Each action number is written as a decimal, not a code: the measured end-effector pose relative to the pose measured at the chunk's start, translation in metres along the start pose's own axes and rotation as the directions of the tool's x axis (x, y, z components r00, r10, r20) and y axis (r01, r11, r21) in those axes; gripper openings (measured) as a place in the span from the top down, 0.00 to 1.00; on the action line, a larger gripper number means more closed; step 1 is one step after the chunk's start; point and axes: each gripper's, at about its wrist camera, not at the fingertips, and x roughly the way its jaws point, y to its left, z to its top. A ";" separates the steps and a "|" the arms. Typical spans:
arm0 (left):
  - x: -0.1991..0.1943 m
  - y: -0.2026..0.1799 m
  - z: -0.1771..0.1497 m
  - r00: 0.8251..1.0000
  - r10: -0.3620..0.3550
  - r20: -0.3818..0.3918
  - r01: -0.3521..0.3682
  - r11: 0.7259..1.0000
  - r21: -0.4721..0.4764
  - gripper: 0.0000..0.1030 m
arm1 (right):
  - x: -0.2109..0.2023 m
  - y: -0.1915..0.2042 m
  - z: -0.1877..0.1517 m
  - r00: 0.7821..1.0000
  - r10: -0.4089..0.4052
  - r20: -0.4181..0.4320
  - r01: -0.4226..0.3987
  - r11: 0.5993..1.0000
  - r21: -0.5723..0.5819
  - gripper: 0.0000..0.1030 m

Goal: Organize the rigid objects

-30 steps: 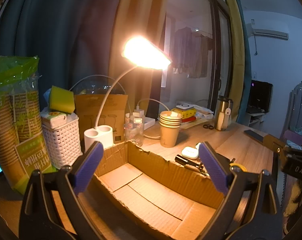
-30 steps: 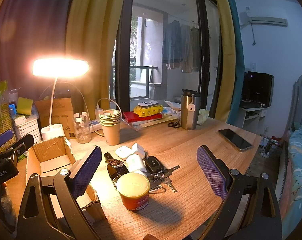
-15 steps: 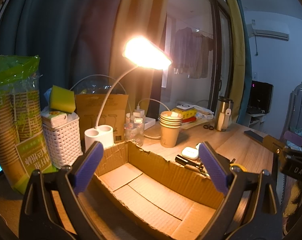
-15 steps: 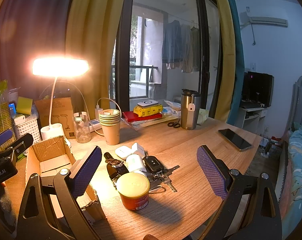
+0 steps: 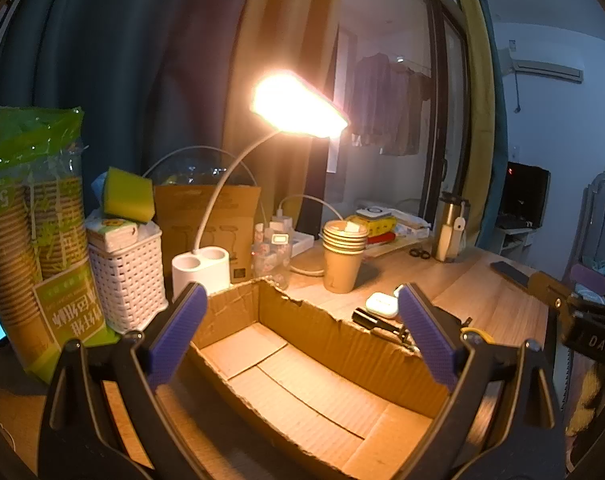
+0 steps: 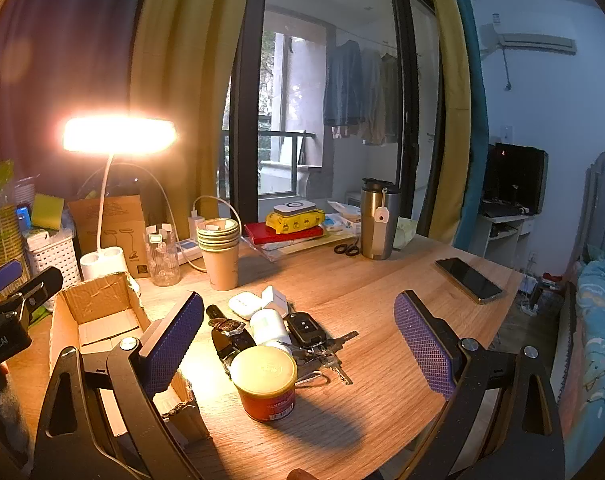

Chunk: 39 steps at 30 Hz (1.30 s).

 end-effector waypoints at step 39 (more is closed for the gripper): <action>0.051 -0.010 -0.063 0.853 0.006 -0.521 -0.028 0.999 -0.034 0.15 | 0.026 -0.037 -0.018 0.996 0.014 -0.085 -0.007 0.996 0.084 0.05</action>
